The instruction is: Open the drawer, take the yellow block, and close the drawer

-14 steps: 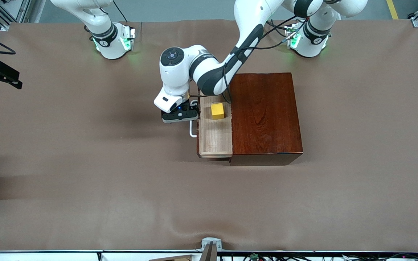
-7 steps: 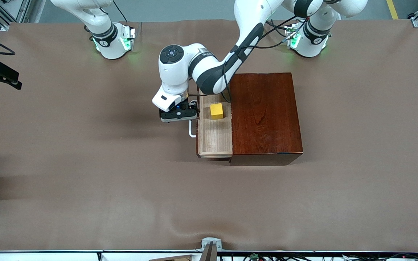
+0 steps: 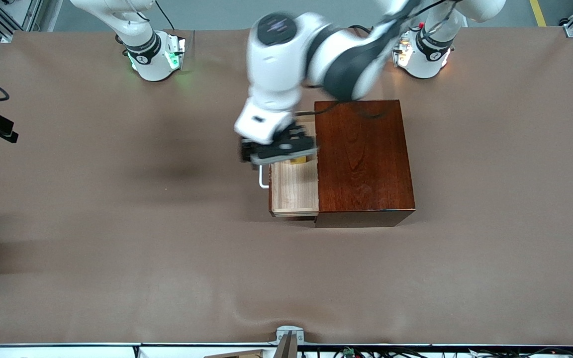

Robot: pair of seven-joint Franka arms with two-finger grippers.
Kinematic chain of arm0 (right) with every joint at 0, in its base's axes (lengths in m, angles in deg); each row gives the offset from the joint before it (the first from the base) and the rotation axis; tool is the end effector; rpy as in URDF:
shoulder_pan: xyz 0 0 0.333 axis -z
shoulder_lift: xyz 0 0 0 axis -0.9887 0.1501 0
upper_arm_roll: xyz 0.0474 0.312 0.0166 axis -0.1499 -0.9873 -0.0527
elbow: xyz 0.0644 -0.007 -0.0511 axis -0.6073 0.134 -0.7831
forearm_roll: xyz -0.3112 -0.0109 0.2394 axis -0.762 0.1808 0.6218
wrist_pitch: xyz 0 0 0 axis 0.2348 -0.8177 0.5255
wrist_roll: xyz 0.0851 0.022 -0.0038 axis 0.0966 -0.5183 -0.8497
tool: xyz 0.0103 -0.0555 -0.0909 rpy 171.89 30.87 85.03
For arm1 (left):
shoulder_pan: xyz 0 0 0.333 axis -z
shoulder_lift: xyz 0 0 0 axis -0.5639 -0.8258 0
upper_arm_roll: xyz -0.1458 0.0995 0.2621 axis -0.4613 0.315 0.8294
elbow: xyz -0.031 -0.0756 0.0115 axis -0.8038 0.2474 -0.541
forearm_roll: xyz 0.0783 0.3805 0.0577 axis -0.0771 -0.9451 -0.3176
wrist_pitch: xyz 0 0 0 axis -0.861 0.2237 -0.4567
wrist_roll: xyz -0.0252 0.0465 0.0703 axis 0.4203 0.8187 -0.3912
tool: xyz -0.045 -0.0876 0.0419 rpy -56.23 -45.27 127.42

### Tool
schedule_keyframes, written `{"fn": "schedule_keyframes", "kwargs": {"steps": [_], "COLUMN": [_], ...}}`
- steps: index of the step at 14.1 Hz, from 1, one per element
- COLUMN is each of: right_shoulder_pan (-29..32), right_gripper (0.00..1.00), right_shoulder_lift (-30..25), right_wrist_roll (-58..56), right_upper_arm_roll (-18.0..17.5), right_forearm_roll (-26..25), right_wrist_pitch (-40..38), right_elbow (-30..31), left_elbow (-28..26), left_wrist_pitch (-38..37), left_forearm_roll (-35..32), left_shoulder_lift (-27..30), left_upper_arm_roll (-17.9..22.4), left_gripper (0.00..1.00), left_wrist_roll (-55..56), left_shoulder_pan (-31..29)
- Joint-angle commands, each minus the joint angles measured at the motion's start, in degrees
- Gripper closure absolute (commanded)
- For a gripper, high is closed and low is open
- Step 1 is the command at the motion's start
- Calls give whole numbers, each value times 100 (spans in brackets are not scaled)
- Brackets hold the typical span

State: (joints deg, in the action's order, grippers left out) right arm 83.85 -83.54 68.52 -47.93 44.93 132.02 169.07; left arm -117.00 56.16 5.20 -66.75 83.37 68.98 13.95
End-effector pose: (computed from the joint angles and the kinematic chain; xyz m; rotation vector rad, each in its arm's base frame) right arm 0.5626 -0.0667 0.6291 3.0786 -0.0758 -0.0611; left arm 0.5380 -0.4987 0.5420 2.9885 0.4467 0.3021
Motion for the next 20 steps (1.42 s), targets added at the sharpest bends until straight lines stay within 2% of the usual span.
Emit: {"fn": "schedule_keyframes", "kwargs": {"steps": [1, 5, 8, 9, 12, 17, 20], "right_shoulder_pan": [112, 120, 68, 24, -317, -1126, -1531], "right_gripper": [0, 0, 0, 0, 0, 0, 0], "right_shoulder_lift": [16, 227, 358, 411, 456, 456, 456], "right_wrist_roll": [22, 127, 205, 415, 1468, 3945, 4966], "right_upper_arm_roll": [-109, -109, -109, -109, -135, -144, -144], "right_forearm_roll": [67, 339, 375, 462, 630, 700, 709], "right_wrist_pitch": [-59, -59, -76, -68, -76, -182, -199], "right_elbow": [-79, -88, -62, -62, -62, -62, -62], "left_elbow": [-316, -412, -676, -912, -1790, -2837, -2962], "left_wrist_pitch": [-751, -1482, -1667, -1686, -1677, -1598, -1642], "left_forearm_roll": [1, -96, -87, -87, -96, -96, -87], "left_shoulder_lift": [702, 1177, 1546, 1730, 2380, 3181, 3393], "left_upper_arm_roll": [-75, -75, -93, -102, -84, -102, -93], "left_gripper": [0, 0, 0, 0, 0, 0, 0], "left_wrist_roll": [-650, -1818, -2848, -3050, -3876, -4510, -4626], "left_shoulder_pan": [-685, -1644, -2321, -2488, -2901, -3526, -3588]}}
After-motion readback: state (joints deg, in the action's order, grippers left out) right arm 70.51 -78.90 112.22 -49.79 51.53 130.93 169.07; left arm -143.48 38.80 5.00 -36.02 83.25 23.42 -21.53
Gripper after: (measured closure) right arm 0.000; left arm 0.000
